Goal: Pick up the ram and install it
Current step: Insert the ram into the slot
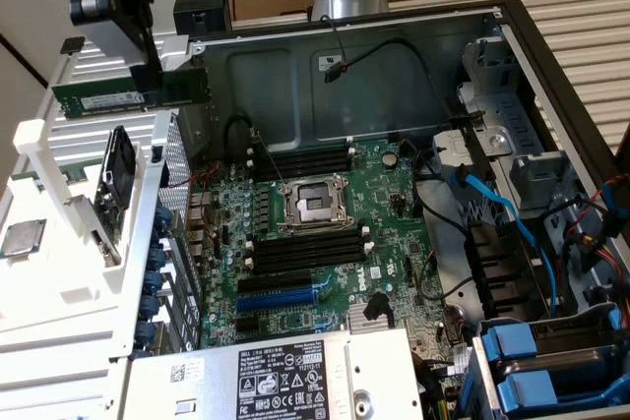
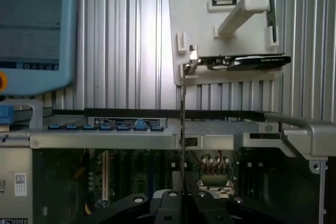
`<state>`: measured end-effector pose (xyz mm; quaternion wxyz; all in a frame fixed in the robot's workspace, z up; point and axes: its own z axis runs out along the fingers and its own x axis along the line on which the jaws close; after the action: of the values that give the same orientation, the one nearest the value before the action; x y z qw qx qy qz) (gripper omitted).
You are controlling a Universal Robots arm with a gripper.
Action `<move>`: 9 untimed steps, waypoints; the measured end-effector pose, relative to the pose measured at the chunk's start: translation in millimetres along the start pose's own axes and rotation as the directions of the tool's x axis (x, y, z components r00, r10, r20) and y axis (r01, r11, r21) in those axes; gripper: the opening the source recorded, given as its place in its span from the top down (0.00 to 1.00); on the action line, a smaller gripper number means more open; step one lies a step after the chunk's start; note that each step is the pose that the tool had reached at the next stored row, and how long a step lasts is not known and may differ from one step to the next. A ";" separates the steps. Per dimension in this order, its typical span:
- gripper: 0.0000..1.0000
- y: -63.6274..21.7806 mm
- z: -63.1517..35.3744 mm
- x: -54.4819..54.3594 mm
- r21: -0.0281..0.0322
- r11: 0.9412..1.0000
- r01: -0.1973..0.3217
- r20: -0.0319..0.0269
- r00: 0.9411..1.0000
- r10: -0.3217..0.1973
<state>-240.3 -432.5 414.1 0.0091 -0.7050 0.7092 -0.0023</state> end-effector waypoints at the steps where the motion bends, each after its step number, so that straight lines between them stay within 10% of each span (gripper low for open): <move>1: 0.87 -4.7 0.1 -0.4 0.000 1.000 0.000 -0.001 1.000 0.000; 9: 0.87 -44.9 0.7 -2.6 0.000 1.000 0.000 -0.009 1.000 0.000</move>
<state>-195.4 -430.1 414.1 0.0059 -0.7050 0.7092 -0.0055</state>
